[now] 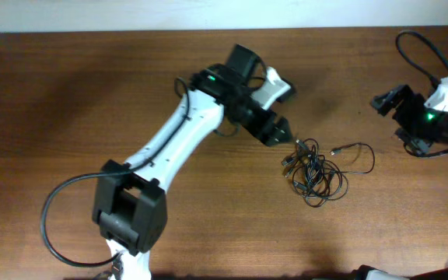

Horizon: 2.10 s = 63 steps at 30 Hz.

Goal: Untangle cables

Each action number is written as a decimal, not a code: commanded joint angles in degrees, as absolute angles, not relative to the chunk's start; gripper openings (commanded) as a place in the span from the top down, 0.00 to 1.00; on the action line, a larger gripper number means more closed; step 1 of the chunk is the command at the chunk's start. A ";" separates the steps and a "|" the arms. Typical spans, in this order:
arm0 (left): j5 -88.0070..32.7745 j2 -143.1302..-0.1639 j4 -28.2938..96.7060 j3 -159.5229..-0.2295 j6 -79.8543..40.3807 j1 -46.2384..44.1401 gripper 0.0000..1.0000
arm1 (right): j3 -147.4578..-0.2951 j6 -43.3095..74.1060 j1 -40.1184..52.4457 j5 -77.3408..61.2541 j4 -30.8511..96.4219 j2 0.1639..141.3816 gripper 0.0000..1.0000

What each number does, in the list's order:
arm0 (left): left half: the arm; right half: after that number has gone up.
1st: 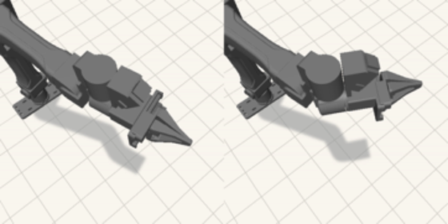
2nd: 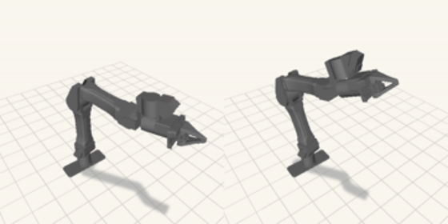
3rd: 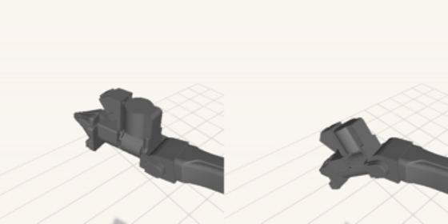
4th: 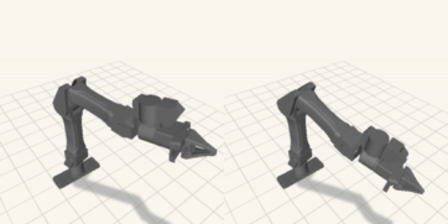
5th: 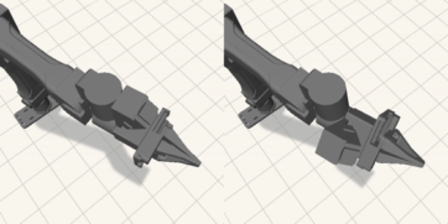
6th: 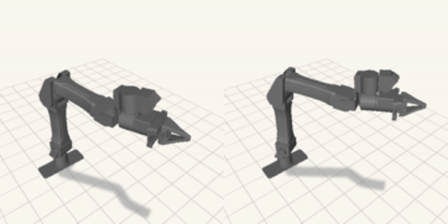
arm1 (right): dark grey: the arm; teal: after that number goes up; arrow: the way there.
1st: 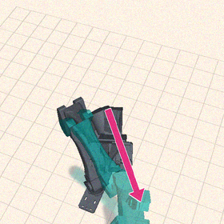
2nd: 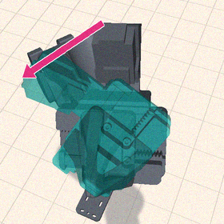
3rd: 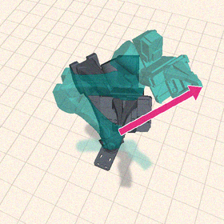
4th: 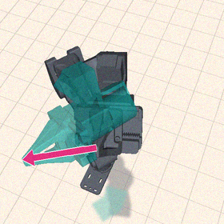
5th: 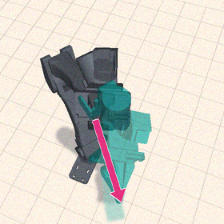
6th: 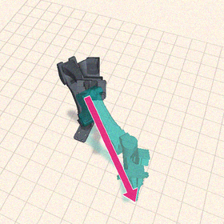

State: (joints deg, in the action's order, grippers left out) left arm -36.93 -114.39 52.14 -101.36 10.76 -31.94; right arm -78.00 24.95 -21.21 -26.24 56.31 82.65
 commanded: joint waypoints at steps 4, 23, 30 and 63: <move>-37.52 -123.83 41.60 -101.12 6.70 -40.88 0.28 | -78.87 21.17 -22.63 -23.16 58.30 81.21 0.01; -30.59 -132.33 48.12 -107.63 6.70 -41.52 1.00 | -78.87 19.38 -22.52 -22.13 61.58 81.21 0.01; -30.63 -119.15 62.74 -121.62 6.70 -32.27 1.00 | -78.87 12.21 -16.43 -36.93 60.69 81.21 0.15; -11.53 -114.50 73.28 -121.62 -0.23 -12.47 1.00 | -78.87 24.49 5.65 -27.94 48.90 87.15 0.96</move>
